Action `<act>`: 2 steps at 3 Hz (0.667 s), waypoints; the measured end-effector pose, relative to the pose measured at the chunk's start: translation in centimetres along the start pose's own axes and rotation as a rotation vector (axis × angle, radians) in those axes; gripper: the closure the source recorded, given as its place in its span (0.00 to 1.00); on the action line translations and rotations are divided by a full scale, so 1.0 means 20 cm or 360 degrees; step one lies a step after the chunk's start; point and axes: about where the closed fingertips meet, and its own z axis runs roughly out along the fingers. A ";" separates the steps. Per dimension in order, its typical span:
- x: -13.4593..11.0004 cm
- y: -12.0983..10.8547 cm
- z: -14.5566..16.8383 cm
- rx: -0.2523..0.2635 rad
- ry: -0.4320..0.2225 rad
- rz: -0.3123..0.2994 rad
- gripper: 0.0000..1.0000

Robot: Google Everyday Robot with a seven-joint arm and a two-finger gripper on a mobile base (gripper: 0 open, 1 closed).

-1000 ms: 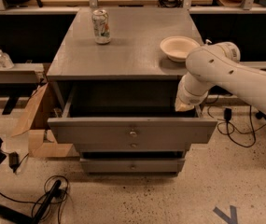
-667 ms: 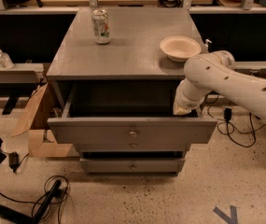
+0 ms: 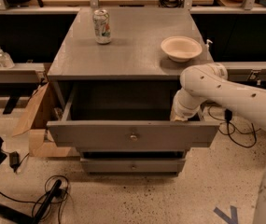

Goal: Open top drawer

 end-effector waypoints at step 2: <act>0.00 0.20 -0.06 -0.0154 0.0058 0.0006 1.00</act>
Offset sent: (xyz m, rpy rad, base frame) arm -0.1695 -0.0128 0.0234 -0.0969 0.3301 -0.0448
